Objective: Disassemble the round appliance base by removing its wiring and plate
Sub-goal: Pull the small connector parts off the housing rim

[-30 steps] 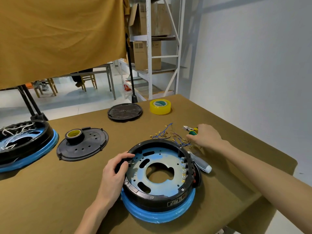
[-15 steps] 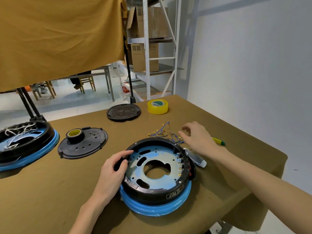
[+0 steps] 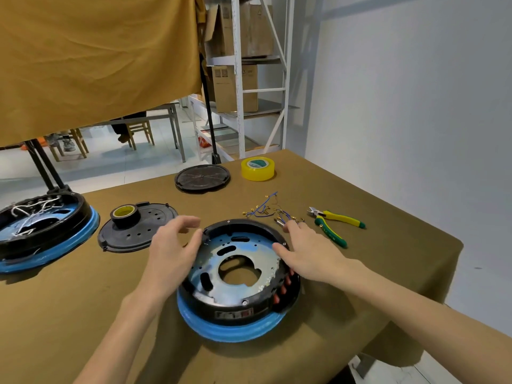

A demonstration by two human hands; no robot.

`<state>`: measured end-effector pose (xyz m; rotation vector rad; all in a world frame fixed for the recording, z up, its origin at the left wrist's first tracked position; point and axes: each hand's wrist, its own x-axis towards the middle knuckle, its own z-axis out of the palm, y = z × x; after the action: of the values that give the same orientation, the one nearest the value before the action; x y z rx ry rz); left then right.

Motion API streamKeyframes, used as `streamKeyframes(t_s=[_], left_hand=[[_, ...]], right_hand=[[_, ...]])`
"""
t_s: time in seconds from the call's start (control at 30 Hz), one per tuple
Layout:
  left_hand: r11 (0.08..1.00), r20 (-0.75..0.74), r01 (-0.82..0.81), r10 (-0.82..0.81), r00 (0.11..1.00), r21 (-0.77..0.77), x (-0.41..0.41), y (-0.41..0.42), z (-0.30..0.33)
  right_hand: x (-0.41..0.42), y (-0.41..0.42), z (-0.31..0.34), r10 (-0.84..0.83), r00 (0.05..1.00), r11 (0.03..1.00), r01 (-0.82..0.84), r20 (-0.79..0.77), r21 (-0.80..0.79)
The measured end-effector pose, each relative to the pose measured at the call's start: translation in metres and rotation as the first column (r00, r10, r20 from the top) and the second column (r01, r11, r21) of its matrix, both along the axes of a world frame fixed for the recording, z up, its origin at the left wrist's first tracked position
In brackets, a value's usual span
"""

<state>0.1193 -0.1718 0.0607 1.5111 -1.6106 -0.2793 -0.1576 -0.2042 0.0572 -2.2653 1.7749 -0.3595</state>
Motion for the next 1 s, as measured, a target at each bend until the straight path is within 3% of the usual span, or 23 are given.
streamKeyframes(t_s=[0.1, 0.17, 0.23, 0.4, 0.57, 0.7, 0.87, 1.0], left_hand=[[0.935, 0.030, 0.320, -0.328, 0.944, 0.152, -0.038, 0.027, 0.003], [0.883, 0.131, 0.387, -0.431, 0.893, 0.265, -0.055, 0.041, -0.006], [0.916, 0.296, 0.325, -0.385, 0.874, 0.234, -0.059, 0.047, -0.013], [0.946, 0.386, 0.289, -0.324, 0.864, 0.147, -0.063, 0.048, -0.017], [0.946, 0.378, 0.272, -0.320, 0.869, 0.175, -0.042, 0.047, -0.018], [0.965, 0.396, 0.239, -0.262, 0.880, 0.107, -0.028, 0.049, -0.025], [0.980, 0.355, 0.194, -0.163, 0.921, -0.053, -0.031, 0.054, -0.040], [0.980, 0.348, 0.176, -0.133, 0.928, -0.095, -0.032, 0.054, -0.045]], right_hand=[[-0.001, -0.001, -0.003, 0.141, 0.981, 0.990, -0.142, 0.130, 0.000], [0.002, -0.001, -0.011, 0.228, 0.965, 0.971, -0.215, 0.132, -0.109], [0.005, -0.005, -0.017, 0.236, 0.953, 0.967, -0.211, 0.189, -0.143], [0.022, -0.020, -0.018, 0.189, 0.937, 0.980, -0.159, 0.294, -0.124], [0.019, -0.005, -0.018, 0.341, 0.889, 0.926, -0.261, 0.306, -0.273], [0.011, 0.019, -0.022, 0.496, 0.833, 0.863, -0.442, 0.246, -0.244], [0.020, 0.029, -0.024, 0.522, 0.850, 0.823, -0.478, 0.076, -0.307], [0.025, 0.028, -0.028, 0.534, 0.835, 0.819, -0.474, 0.129, -0.324]])
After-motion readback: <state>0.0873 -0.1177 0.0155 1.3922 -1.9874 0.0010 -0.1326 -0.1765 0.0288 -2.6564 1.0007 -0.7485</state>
